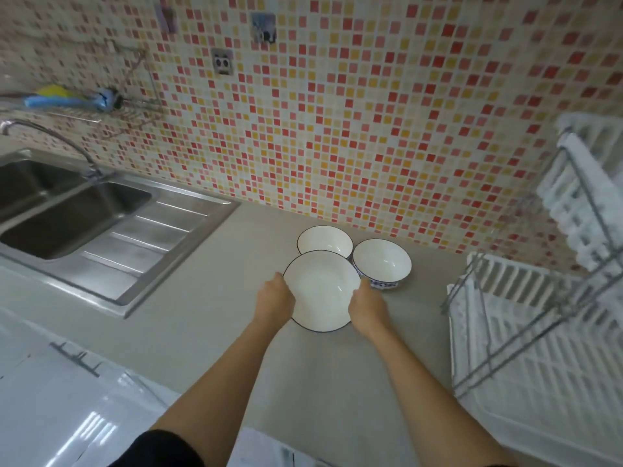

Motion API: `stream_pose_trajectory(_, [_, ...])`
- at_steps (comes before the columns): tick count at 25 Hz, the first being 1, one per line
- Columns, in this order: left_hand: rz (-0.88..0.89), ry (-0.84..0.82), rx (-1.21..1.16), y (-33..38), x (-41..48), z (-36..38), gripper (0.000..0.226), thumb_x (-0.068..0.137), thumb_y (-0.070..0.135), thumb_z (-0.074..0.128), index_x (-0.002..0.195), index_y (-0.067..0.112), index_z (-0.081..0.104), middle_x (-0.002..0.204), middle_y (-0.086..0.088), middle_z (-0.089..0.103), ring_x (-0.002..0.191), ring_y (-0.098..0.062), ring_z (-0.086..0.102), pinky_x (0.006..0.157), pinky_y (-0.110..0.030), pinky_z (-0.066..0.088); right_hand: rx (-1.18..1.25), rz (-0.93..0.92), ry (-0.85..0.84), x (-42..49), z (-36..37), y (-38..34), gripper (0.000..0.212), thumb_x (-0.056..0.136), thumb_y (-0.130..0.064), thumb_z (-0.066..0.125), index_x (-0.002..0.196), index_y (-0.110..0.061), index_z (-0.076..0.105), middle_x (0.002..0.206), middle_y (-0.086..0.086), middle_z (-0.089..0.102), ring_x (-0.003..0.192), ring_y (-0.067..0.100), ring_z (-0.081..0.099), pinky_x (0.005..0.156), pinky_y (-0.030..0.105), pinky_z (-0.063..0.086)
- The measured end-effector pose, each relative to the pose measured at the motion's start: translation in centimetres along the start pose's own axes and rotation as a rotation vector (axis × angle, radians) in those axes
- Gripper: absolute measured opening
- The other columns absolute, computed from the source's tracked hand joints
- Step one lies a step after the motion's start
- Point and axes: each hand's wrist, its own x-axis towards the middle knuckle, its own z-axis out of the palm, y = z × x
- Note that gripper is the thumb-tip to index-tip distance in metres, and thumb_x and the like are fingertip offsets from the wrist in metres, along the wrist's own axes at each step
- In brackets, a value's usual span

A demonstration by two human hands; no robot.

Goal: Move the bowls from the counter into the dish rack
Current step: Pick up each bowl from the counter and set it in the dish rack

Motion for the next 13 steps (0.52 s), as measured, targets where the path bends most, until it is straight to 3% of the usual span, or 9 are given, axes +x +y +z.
stream_pose_trajectory(2, [0.089,0.151,-0.133,1.4,-3.0,-2.1,0.025,0.095,0.006,0.035,0.113,-0.002,0.05,0.102,-0.025,0.064,0.097,-0.042,0.059,0.072,-0.037,0.039,0.149,-0.064,0.126,-3.4,-3.0,-1.4,0.029,0.098,-0.015,0.038,0.124,-0.002,0.038,0.108,0.018,0.065,0.102,0.037,0.06,0.069,0.032,0.039])
stream_pose_trajectory(6, [0.276,0.234,-0.648,6.0,-10.0,-6.6,0.025,0.099,0.026,0.03,0.095,0.011,0.05,0.079,0.0,0.054,0.076,-0.019,0.052,0.075,-0.033,0.034,0.565,-0.132,0.324,-10.4,-10.5,-4.4,0.042,0.094,-0.053,0.039,0.113,-0.015,0.04,0.101,-0.002,0.056,0.092,0.021,0.055,0.078,0.031,0.039])
stream_pose_trajectory(10, [0.497,0.2,-0.999,11.1,-15.1,-10.3,0.064,0.085,0.066,0.028,0.108,0.014,0.057,0.115,-0.009,0.064,0.109,-0.029,0.059,0.098,-0.051,0.046,0.785,-0.263,0.516,-16.6,-18.3,-5.4,0.03,0.097,-0.05,0.028,0.099,-0.021,0.037,0.087,-0.014,0.048,0.079,-0.003,0.048,0.066,0.016,0.035])
stream_pose_trajectory(13, [0.678,0.206,-1.054,15.3,-19.1,-11.8,0.035,0.084,0.06,0.034,0.081,0.029,0.048,0.087,0.008,0.058,0.086,-0.014,0.055,0.084,-0.047,0.05,0.911,-0.42,0.59,-20.2,-23.4,-5.0,0.023,0.092,-0.051,0.043,0.088,-0.03,0.035,0.094,-0.01,0.05,0.083,0.0,0.053,0.072,0.009,0.041])
